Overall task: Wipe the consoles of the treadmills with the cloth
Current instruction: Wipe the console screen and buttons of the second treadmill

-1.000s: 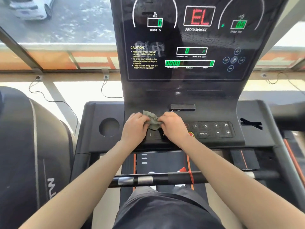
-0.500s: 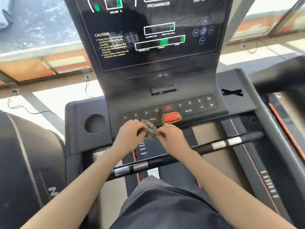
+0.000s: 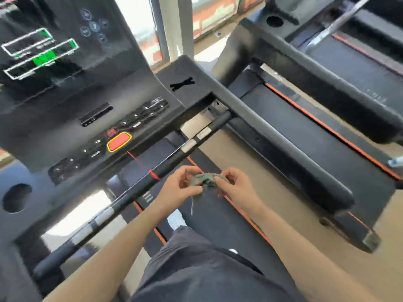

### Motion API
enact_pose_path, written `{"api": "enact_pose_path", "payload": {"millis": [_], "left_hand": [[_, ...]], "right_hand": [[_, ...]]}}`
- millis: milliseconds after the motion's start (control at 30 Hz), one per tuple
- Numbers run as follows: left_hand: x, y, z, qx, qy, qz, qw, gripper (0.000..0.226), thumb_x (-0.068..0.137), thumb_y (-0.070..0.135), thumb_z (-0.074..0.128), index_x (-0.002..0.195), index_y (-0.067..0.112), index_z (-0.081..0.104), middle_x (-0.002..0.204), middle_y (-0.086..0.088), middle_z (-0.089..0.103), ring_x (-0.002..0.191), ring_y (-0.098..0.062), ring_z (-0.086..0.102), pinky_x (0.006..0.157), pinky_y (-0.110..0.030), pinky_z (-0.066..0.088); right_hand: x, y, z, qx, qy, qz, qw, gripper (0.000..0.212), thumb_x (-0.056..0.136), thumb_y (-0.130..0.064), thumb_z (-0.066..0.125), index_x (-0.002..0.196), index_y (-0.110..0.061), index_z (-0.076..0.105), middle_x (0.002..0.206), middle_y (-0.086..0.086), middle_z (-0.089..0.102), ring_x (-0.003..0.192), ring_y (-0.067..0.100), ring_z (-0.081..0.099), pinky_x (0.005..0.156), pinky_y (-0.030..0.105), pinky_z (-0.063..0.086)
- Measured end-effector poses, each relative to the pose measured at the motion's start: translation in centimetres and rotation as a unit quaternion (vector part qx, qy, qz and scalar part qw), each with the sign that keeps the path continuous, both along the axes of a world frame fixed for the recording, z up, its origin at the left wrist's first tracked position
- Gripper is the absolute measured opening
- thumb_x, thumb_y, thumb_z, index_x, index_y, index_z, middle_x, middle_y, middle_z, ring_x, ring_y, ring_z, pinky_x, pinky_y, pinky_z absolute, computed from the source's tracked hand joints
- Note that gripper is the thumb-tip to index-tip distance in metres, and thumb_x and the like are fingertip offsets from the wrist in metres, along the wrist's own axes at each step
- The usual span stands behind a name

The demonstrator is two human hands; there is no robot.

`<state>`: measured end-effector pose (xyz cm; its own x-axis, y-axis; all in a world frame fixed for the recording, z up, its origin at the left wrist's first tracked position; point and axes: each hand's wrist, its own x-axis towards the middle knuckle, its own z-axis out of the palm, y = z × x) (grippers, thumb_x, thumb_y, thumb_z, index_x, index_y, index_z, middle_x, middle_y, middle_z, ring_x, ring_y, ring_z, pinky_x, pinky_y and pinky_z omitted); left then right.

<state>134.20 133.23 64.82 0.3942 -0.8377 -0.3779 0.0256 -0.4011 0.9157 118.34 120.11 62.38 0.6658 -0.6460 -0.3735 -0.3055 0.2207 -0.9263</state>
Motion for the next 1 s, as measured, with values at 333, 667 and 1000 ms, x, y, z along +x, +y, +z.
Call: {"api": "enact_pose_path", "payload": {"millis": [333, 667, 1000], "left_hand": [[-20.7, -10.1, -1.3, -0.024, 0.018, -0.182, 0.983, 0.026, 0.081, 0.020, 0.072, 0.106, 0.015, 0.066, 0.090, -0.006, 0.070, 0.080, -0.010, 0.065, 0.076, -0.026, 0.055], [-37.0, -18.5, -1.4, -0.038, 0.008, -0.377, 0.925, 0.010, 0.101, 0.015, 0.060, 0.094, 0.017, 0.066, 0.075, 0.003, 0.059, 0.067, -0.004, 0.052, 0.065, -0.019, 0.044], [-45.6, -34.1, -4.2, -0.024, 0.014, -0.459, 0.888, 0.021, 0.086, 0.009, 0.072, 0.100, 0.024, 0.069, 0.093, -0.004, 0.068, 0.078, -0.015, 0.063, 0.077, -0.035, 0.053]], "right_hand": [[-24.5, -0.4, 1.6, 0.019, 0.002, -0.188, 0.982, 0.030, 0.091, 0.007, 0.052, 0.108, -0.010, 0.071, 0.100, 0.003, 0.072, 0.086, 0.000, 0.068, 0.075, 0.015, 0.052], [-40.0, -1.2, 1.2, -0.116, 0.096, -0.362, 0.920, 0.013, 0.092, -0.005, 0.069, 0.093, -0.015, 0.077, 0.087, -0.006, 0.075, 0.082, 0.006, 0.069, 0.078, 0.026, 0.055], [-50.9, -13.9, 0.3, -0.079, 0.176, -0.467, 0.863, 0.014, 0.101, -0.016, 0.054, 0.095, -0.017, 0.066, 0.079, -0.001, 0.056, 0.072, 0.012, 0.051, 0.070, 0.031, 0.045]]}}
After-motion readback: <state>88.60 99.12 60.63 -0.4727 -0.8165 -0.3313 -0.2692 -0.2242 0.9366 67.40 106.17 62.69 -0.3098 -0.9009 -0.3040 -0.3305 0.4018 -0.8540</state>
